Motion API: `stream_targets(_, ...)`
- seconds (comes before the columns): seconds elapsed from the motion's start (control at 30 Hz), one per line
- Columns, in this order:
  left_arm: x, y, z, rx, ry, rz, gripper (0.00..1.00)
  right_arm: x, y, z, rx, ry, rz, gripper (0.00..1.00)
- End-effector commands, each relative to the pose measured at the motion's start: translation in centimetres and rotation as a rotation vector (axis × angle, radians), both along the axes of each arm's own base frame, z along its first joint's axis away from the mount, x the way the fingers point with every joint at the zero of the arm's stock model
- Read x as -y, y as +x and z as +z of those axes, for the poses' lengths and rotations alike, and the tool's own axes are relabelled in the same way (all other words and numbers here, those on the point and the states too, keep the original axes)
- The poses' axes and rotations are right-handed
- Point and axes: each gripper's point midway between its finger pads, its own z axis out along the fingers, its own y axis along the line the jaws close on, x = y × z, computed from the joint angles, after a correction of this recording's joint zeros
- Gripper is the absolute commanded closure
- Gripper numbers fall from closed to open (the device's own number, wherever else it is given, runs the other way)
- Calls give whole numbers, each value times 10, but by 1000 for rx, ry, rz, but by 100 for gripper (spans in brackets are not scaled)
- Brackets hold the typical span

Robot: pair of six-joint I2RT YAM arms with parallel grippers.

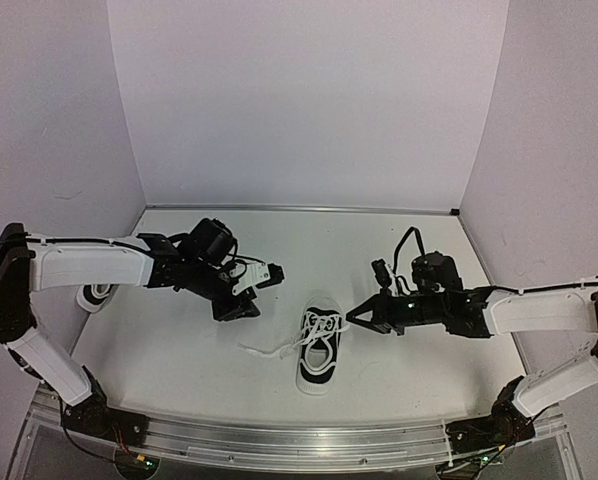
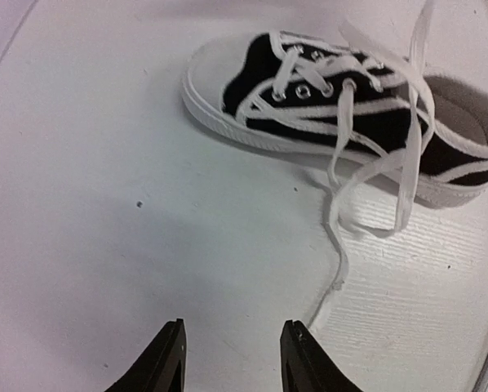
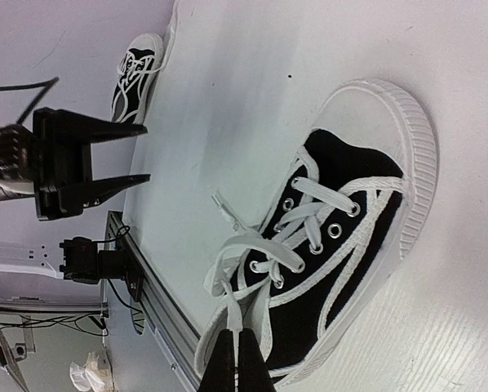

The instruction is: Tie the shoes

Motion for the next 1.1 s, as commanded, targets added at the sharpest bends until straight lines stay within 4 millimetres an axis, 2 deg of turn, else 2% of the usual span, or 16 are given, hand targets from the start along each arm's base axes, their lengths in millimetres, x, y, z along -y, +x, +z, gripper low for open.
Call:
stream_targets(0.0,-12,-15,-27,-108,161,-35,60,10,3,5,28,-23,-39,100)
stream_targets(0.2,-8,-25,-56,-148,234,-72,60,18,1,7,34,-44,-60,100)
stream_targets(0.43,2,-36,-80,-211,250,-103,59,30,-1,1,25,-85,-94,100)
stream_targets(0.67,8,-48,-98,-265,273,-120,58,47,-6,-19,-13,-186,-133,100)
stream_targets(0.8,8,-51,-103,-278,284,-124,60,57,-13,-41,-62,-258,-133,100)
stream_targets(0.9,9,-51,-103,-282,289,-121,70,59,-17,-63,-97,-294,-124,100)
stream_targets(0.97,9,-49,-103,-280,292,-111,85,60,-19,-74,-114,-304,-116,100)
stream_targets(1.07,15,-41,-95,-270,260,-59,98,55,-21,-86,-130,-294,-98,100)
